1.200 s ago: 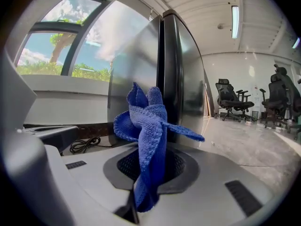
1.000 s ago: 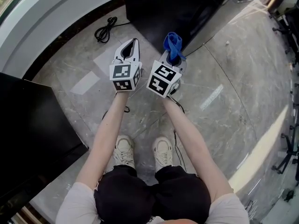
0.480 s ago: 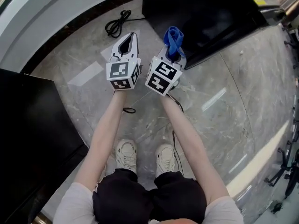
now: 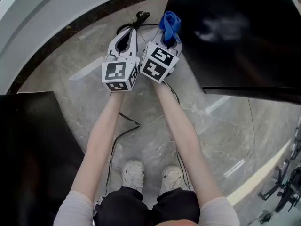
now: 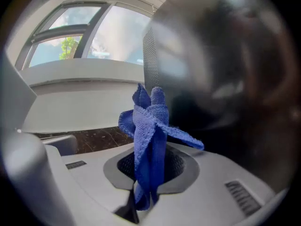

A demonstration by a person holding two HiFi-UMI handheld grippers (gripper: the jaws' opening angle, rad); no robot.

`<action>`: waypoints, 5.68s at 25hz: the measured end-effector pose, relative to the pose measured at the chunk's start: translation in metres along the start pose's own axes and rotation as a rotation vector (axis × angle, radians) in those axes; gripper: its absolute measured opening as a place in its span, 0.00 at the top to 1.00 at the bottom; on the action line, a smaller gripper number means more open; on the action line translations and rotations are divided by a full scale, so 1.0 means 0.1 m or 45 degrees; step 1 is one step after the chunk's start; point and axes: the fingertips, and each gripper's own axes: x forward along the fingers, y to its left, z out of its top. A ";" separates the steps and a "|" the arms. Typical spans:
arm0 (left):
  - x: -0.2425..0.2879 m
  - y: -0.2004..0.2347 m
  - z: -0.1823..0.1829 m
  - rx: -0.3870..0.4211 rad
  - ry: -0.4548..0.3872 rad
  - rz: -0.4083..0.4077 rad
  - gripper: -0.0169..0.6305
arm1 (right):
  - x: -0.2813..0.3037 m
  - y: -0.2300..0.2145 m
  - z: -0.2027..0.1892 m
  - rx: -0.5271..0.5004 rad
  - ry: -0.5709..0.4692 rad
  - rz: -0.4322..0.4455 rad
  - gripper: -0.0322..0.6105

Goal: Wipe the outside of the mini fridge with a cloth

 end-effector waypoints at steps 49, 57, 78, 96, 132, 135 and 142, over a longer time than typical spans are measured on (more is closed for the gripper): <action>-0.20 -0.35 -0.10 -0.062 0.009 -0.034 0.97 | -0.30 -0.60 -0.27 0.012 0.076 -0.267 0.82; -0.38 -0.44 -0.03 -0.055 0.011 -0.033 0.97 | -0.60 -0.82 -0.34 0.091 0.116 -0.318 0.82; -0.70 -0.88 0.05 -0.001 0.031 -0.134 0.97 | -1.23 -1.27 -0.29 0.027 0.107 -0.351 0.82; -0.83 -1.36 -0.03 0.005 0.068 -0.192 0.97 | -1.84 -1.78 -0.54 0.020 0.199 -0.366 0.82; -1.43 -2.34 1.00 0.152 0.097 -0.387 0.97 | -2.92 -1.51 0.59 -0.148 0.016 0.177 0.82; -1.43 -2.27 1.17 0.185 0.053 -0.319 0.97 | -2.89 -1.35 0.90 -0.141 -0.081 0.244 0.82; -1.22 -2.07 1.47 0.235 -0.030 -0.254 0.97 | -2.71 -1.15 1.23 -0.051 -0.126 0.362 0.82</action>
